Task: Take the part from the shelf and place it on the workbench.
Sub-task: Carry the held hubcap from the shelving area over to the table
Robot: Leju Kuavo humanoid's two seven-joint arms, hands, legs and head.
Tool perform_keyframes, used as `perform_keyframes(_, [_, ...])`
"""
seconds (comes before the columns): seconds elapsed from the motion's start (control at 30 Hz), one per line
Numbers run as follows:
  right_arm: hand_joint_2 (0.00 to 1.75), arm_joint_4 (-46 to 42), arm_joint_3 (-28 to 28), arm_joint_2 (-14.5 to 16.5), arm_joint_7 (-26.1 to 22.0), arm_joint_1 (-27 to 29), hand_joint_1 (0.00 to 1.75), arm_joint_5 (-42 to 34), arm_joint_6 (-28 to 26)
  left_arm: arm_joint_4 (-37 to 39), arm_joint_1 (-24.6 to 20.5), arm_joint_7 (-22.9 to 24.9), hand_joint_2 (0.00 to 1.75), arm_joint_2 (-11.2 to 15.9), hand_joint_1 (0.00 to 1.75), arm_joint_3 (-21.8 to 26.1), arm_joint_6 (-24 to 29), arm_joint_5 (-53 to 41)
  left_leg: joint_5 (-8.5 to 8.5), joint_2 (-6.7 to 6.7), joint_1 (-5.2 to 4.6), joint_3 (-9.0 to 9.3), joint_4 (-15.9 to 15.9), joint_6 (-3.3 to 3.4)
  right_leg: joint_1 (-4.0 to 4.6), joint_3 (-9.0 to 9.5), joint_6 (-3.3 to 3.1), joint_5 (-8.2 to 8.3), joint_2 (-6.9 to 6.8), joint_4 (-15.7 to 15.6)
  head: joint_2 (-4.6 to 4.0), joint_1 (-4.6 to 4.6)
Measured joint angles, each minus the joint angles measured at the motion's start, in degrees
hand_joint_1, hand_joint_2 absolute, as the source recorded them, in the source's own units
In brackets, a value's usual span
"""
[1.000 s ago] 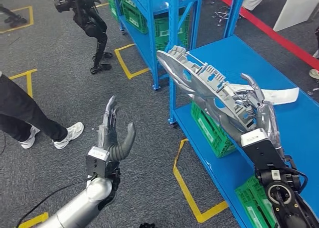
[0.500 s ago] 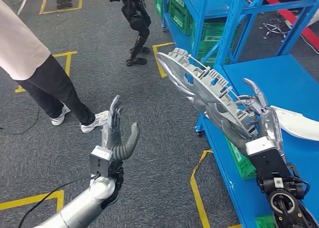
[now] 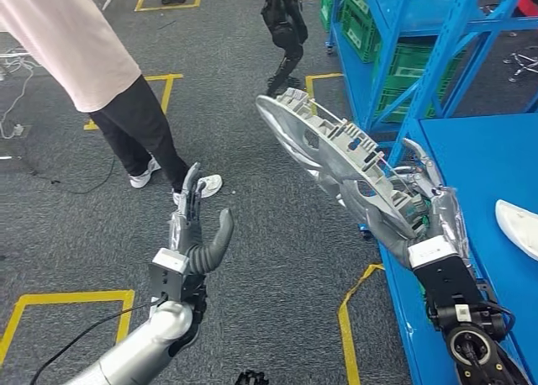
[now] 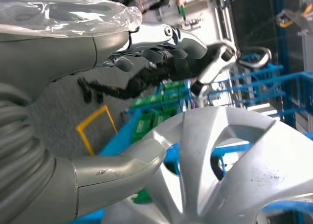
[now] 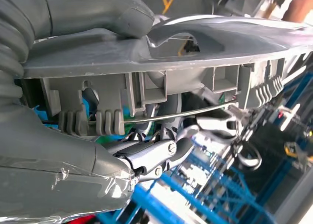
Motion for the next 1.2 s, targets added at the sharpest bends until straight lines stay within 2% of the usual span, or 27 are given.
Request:
perform_keyframes(0.07, [1.75,-0.12,-0.03,0.00,0.13,0.18,1.75,0.00,-0.03,-0.06,-0.05,0.21,1.75,-0.13,0.00,-0.01,-0.01,-0.39,2.67,2.30,-0.34,4.72,-8.39,0.42,0.31,0.25,0.57,-0.43,-1.09,0.10,0.00,-0.20])
perform_keyframes(0.1, [1.75,-0.22,-0.05,0.00,0.27,0.25,1.75,0.00,-0.05,-0.11,-0.04,0.36,1.75,-0.23,0.00,-0.02,-0.01,-0.61,3.07,2.94,-0.54,5.89,-10.49,0.74,0.50,0.37,0.89,-0.64,-1.54,0.14,0.00,-0.11])
perform_keyframes(0.13, [1.75,-0.34,-0.08,0.00,0.45,0.34,1.75,0.00,-0.08,-0.15,0.02,0.58,1.75,-0.33,0.00,-0.02,-0.01,-0.84,3.03,2.97,-0.77,6.27,-11.27,1.10,0.63,0.51,1.22,-0.84,-2.03,0.15,0.00,0.02])
perform_keyframes(0.2, [1.75,-0.53,-0.09,0.00,0.80,0.50,1.75,0.00,-0.11,-0.27,0.24,0.94,1.75,-0.42,0.00,-0.03,-0.01,-1.17,2.99,1.60,-0.87,6.27,-11.32,1.88,0.45,0.81,1.82,-1.21,-2.94,0.09,0.00,0.33])
perform_keyframes(0.23, [1.75,-0.60,-0.09,-0.01,0.93,0.59,1.75,0.01,-0.12,-0.38,0.33,1.03,1.75,-0.44,0.00,-0.03,0.00,-1.28,2.99,0.98,-0.83,6.36,-11.41,2.22,0.25,0.71,2.10,-1.75,-2.54,0.49,0.00,0.40])
perform_keyframes(0.27, [1.75,-0.67,-0.09,-0.02,1.01,0.69,1.75,0.01,-0.14,-0.51,0.31,1.05,1.75,-0.48,0.00,-0.03,-0.01,-1.34,3.02,0.44,-0.73,6.48,-11.52,2.58,0.08,0.15,2.30,-2.79,-1.45,1.88,0.00,0.53])
perform_keyframes(0.33, [1.75,-0.86,-0.09,-0.08,1.16,0.87,1.75,0.02,-0.17,-0.70,0.23,1.11,1.75,-0.68,0.00,-0.03,-0.02,-1.44,2.99,-0.75,-0.61,6.63,-11.60,3.10,-0.08,-3.25,2.47,-6.50,1.71,9.21,0.01,0.96])
perform_keyframes(0.37, [1.75,-0.95,-0.09,-0.12,1.25,0.96,1.75,0.04,-0.20,-0.72,0.21,1.16,1.75,-0.78,0.00,-0.03,-0.02,-1.45,2.95,-1.38,-0.64,6.65,-11.57,3.29,-0.07,-5.45,2.50,-8.27,2.69,13.74,0.01,1.13])
perform_keyframes(0.4, [1.75,-1.01,-0.09,-0.15,1.37,1.08,1.75,0.08,-0.22,-0.72,0.26,1.23,1.75,-0.86,0.00,-0.03,-0.02,-1.45,2.91,-2.17,-0.69,6.69,-11.53,3.39,-0.04,-7.45,2.51,-9.25,3.16,17.43,0.01,1.22])
perform_keyframes(0.43, [1.75,-1.02,-0.09,-0.16,1.50,1.21,1.75,0.15,-0.24,-0.72,0.32,1.29,1.75,-0.88,0.00,-0.03,-0.02,-1.45,2.86,-2.96,-0.73,6.75,-11.48,3.42,-0.02,-8.45,2.46,-9.03,3.32,18.79,0.00,1.23])
perform_keyframes(0.47, [1.75,-1.02,-0.09,-0.17,1.62,1.36,1.75,0.23,-0.26,-0.72,0.35,1.34,1.75,-0.90,0.00,-0.03,-0.02,-1.45,2.81,-3.75,-0.76,6.84,-11.41,3.43,-0.02,-8.56,2.35,-7.92,3.39,18.24,0.00,1.24])
perform_keyframes(0.5, [1.75,-1.04,-0.09,-0.18,1.70,1.47,1.75,0.30,-0.26,-0.74,0.37,1.40,1.75,-0.92,0.00,-0.03,-0.02,-1.45,2.71,-4.63,-0.75,6.98,-11.31,3.38,-0.04,-7.63,2.18,-5.83,3.55,15.43,0.00,1.25])
perform_keyframes(0.53, [1.75,-1.09,-0.09,-0.18,1.74,1.52,1.75,0.33,-0.27,-0.78,0.37,1.45,1.75,-0.95,0.00,-0.03,-0.02,-1.46,2.58,-5.47,-0.72,7.09,-11.17,3.25,-0.10,-5.96,1.99,-3.37,4.22,11.01,0.00,1.26])
perform_keyframes(0.6, [1.75,-1.25,-0.10,-0.26,1.74,1.55,1.75,0.35,-0.31,-0.85,0.30,1.57,1.75,-1.01,0.00,-0.03,-0.02,-1.46,2.42,-7.01,-0.69,6.91,-10.80,2.83,-0.43,-2.91,1.75,-0.21,7.39,3.81,0.00,1.20])
perform_keyframes(0.67, [1.75,-1.47,-0.05,-0.40,1.79,1.63,1.75,0.35,-0.38,-0.91,0.30,1.78,1.75,-1.06,0.00,-0.05,-0.02,-1.49,2.62,-8.32,-0.36,6.20,-10.57,2.19,-0.49,-1.85,1.71,0.01,9.34,1.80,0.00,1.21])
perform_keyframes(0.73, [1.75,-1.61,-0.05,-0.47,1.97,1.68,1.75,0.35,-0.39,-0.97,0.52,2.05,1.75,-1.01,0.00,-0.07,-0.02,-1.56,2.95,-9.63,-0.02,5.79,-10.70,1.49,-0.29,-1.55,1.56,-0.06,8.29,1.53,0.00,1.28])
perform_keyframes(0.77, [1.75,-1.63,-0.06,-0.48,2.06,1.66,1.75,0.36,-0.36,-1.00,0.64,2.15,1.75,-0.92,0.00,-0.07,-0.01,-1.60,2.82,-9.24,-0.07,5.68,-10.53,1.21,-0.35,-1.33,1.33,0.06,7.56,1.30,0.00,1.28])
perform_keyframes(0.83, [1.75,-1.79,-0.10,-0.48,2.17,1.63,1.75,0.37,-0.33,-1.02,0.57,2.20,1.75,-0.76,0.00,-0.07,0.00,-1.62,1.22,-5.77,-0.40,4.33,-7.90,0.71,-0.44,-0.96,0.70,0.28,5.98,0.82,0.00,0.87])
perform_keyframes(0.87, [1.75,-1.88,-0.12,-0.48,2.17,1.61,1.75,0.37,-0.33,-1.03,0.51,2.20,1.75,-0.74,0.00,-0.07,0.00,-1.62,-0.39,-3.40,-0.48,2.79,-4.80,0.51,-0.33,-0.86,0.46,0.32,5.13,0.69,0.00,0.63])
perform_keyframes(0.9, [1.75,-1.95,-0.14,-0.48,2.17,1.62,1.75,0.37,-0.33,-1.03,0.47,2.20,1.75,-0.74,0.00,-0.08,0.00,-1.61,-2.24,-1.91,-0.49,0.66,-0.64,0.31,-0.16,-0.86,0.28,0.28,4.27,0.68,0.00,0.40])
perform_keyframes(0.97, [1.75,-1.95,-0.16,-0.48,2.23,1.65,1.75,0.36,-0.33,-1.03,0.60,2.19,1.75,-0.74,0.00,-0.11,0.00,-1.57,-4.53,-1.06,-0.30,-2.92,6.32,0.00,0.04,-0.87,0.13,0.19,2.50,0.69,0.00,0.31])
perform_keyframes(1.0, [1.75,-1.95,-0.14,-0.48,2.25,1.67,1.75,0.35,-0.33,-1.03,0.67,2.18,1.75,-0.74,0.00,-0.13,0.00,-1.55,-4.19,-0.99,-0.22,-3.28,6.95,-0.08,0.06,-0.87,0.11,0.12,1.62,0.69,0.00,0.27])
perform_keyframes(1.03, [1.75,-1.95,-0.13,-0.48,2.27,1.68,1.75,0.34,-0.33,-1.03,0.70,2.17,1.75,-0.73,0.00,-0.14,0.00,-1.54,-2.80,-0.83,-0.15,-2.22,4.91,-0.12,0.05,-0.84,0.16,0.06,0.87,0.71,0.00,0.22])
perform_keyframes(1.1, [1.75,-1.96,-0.13,-0.48,2.27,1.68,1.75,0.33,-0.33,-1.03,0.67,2.16,1.75,-0.66,0.00,-0.14,0.00,-1.52,0.81,0.72,-0.26,2.50,-3.77,0.04,0.13,-0.69,0.53,-0.23,-0.49,0.76,0.00,0.02])
perform_keyframes(1.13, [1.75,-1.97,-0.15,-0.49,2.28,1.62,1.75,0.33,-0.33,-1.03,0.64,2.15,1.75,-0.64,0.00,-0.14,0.00,-1.51,1.94,1.46,-0.40,4.43,-7.37,0.38,0.25,-0.62,0.81,-0.42,-1.03,0.83,0.00,-0.05])
perform_keyframes(1.17, [1.75,-1.99,-0.19,-0.49,2.29,1.57,1.75,0.33,-0.32,-1.03,0.58,2.12,1.75,-0.64,0.00,-0.15,0.00,-1.51,2.43,1.99,-0.58,5.62,-9.58,0.79,0.38,-0.55,1.10,-0.60,-1.51,0.88,0.00,-0.02])
perform_keyframes(1.2, [1.75,-2.02,-0.22,-0.50,2.30,1.51,1.75,0.33,-0.32,-1.04,0.53,2.10,1.75,-0.64,0.00,-0.15,-0.01,-1.51,2.31,1.99,-0.81,5.90,-10.22,1.28,0.49,-0.45,1.41,-0.76,-1.92,0.90,0.00,0.10])
